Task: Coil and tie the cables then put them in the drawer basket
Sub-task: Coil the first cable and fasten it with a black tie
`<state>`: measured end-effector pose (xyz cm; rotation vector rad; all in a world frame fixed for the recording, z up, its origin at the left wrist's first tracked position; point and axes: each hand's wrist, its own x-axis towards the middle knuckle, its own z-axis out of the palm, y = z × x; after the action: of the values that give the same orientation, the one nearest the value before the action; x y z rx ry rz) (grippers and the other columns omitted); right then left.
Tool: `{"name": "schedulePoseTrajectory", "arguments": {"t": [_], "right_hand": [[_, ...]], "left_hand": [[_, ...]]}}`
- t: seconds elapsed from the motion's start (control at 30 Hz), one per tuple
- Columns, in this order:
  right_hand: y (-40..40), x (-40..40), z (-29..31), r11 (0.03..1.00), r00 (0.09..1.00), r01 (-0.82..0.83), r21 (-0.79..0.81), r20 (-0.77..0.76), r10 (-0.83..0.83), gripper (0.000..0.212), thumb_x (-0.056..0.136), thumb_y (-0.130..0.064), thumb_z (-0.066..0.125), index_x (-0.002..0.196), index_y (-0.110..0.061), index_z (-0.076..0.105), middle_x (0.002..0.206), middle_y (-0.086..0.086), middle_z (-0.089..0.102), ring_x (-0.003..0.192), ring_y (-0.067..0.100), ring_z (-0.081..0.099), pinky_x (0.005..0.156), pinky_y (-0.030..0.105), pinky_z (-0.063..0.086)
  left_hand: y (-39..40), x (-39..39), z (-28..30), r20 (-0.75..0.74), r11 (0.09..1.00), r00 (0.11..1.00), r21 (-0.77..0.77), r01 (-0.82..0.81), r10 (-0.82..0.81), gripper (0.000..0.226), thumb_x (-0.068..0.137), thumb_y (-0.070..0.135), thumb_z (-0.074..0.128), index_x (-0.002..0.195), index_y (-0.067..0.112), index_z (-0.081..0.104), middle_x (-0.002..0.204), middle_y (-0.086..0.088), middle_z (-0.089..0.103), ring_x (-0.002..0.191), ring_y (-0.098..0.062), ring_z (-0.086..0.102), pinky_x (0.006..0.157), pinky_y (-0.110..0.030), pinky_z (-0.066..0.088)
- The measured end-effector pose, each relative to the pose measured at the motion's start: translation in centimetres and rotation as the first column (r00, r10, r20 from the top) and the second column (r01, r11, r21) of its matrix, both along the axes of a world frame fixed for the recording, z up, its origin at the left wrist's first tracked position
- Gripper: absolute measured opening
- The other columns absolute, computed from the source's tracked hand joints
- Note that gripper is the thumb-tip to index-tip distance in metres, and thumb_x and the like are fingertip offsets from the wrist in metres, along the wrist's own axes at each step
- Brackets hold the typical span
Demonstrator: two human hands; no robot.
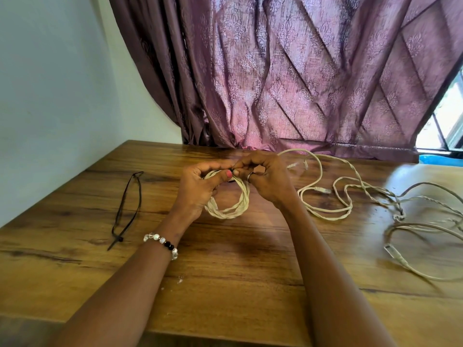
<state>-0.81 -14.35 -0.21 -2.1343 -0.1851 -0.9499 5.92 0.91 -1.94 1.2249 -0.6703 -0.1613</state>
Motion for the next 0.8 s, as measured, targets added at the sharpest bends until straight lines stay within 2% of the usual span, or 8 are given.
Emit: {"name": "schedulePoseTrajectory", "arguments": {"t": [0.13,0.23,0.3,0.37,0.43,0.53,0.67,0.8], "right_hand": [[-0.11,0.41,-0.31,0.999,1.0,-0.005,0.035,0.002,0.005,0.015,0.071,-0.007,0.08,0.083,-0.013,0.075,0.078,0.003,0.07,0.073,0.027,0.063,0.065,0.034,0.05],[-0.12,0.39,-0.29,0.999,1.0,-0.006,0.036,0.003,0.006,0.016,0.07,-0.007,0.08,0.084,-0.012,0.076,0.079,0.006,0.071,0.072,0.028,0.064,0.065,0.034,0.05],[-0.02,0.22,-0.14,0.999,1.0,-0.009,0.04,0.017,0.008,0.015,0.07,-0.006,0.081,0.083,-0.012,0.076,0.077,0.003,0.07,0.069,0.019,0.064,0.062,0.031,0.05],[0.07,0.07,0.01,0.999,0.999,-0.01,0.046,0.035,0.008,0.015,0.068,-0.004,0.081,0.082,-0.006,0.075,0.072,-0.004,0.067,0.064,0.003,0.06,0.061,0.02,0.046],[0.08,0.01,0.06,0.999,0.999,-0.009,0.05,0.037,0.007,0.016,0.067,-0.002,0.082,0.082,-0.002,0.075,0.071,-0.007,0.065,0.063,0.001,0.057,0.061,0.016,0.045],[0.15,-0.06,0.08,0.996,0.999,-0.019,0.089,0.027,0.017,0.02,0.065,0.001,0.082,0.083,-0.003,0.073,0.072,-0.009,0.064,0.063,-0.001,0.056,0.061,0.021,0.049],[0.06,-0.02,0.07,0.997,0.999,-0.035,0.068,-0.001,0.035,0.025,0.067,0.004,0.079,0.091,0.0,0.074,0.075,-0.01,0.064,0.065,-0.004,0.057,0.062,0.011,0.044],[-0.02,0.31,-0.06,0.994,0.997,-0.034,0.1,-0.06,0.04,0.031,0.069,0.0,0.079,0.095,-0.016,0.074,0.08,0.0,0.068,0.073,0.007,0.062,0.07,0.027,0.052]], "left_hand": [[0.14,0.14,-0.03,-0.006,1.0,1.0,-0.003,0.003,-0.003,0.013,0.07,0.015,0.077,0.081,0.02,0.077,0.067,-0.013,0.063,0.056,-0.019,0.037,0.039,-0.019,0.029],[0.11,0.06,0.04,-0.008,1.0,1.0,0.0,-0.004,0.004,0.013,0.074,0.009,0.075,0.081,0.02,0.077,0.075,-0.018,0.064,0.062,-0.024,0.04,0.042,-0.02,0.032],[0.06,0.04,0.07,0.005,1.0,1.0,0.006,-0.005,0.005,0.017,0.077,0.005,0.073,0.081,0.021,0.077,0.074,-0.018,0.064,0.061,-0.024,0.042,0.042,-0.02,0.034],[0.07,0.19,0.05,0.03,1.0,1.0,0.003,0.007,-0.007,0.023,0.082,0.001,0.069,0.08,0.023,0.077,0.068,-0.014,0.062,0.054,-0.019,0.043,0.041,-0.019,0.035],[0.11,0.32,0.0,0.059,1.0,0.998,0.011,0.017,-0.017,0.028,0.085,-0.003,0.065,0.082,0.023,0.076,0.063,-0.009,0.061,0.051,-0.013,0.045,0.041,-0.018,0.034],[0.06,0.24,-0.17,0.113,0.998,0.993,0.061,-0.03,0.022,0.017,0.084,0.0,0.067,0.087,0.016,0.074,0.056,0.003,0.062,0.047,-0.008,0.048,0.04,-0.017,0.037],[0.02,0.12,-0.25,0.116,0.998,0.992,0.045,-0.051,0.045,0.01,0.083,0.002,0.069,0.089,0.009,0.073,0.053,0.001,0.059,0.044,-0.007,0.047,0.038,-0.016,0.037],[-0.13,0.17,-0.34,0.137,0.998,0.988,0.006,-0.07,0.069,0.01,0.086,0.002,0.066,0.084,0.01,0.07,0.056,-0.004,0.059,0.04,-0.007,0.046,0.037,-0.017,0.035]]}}
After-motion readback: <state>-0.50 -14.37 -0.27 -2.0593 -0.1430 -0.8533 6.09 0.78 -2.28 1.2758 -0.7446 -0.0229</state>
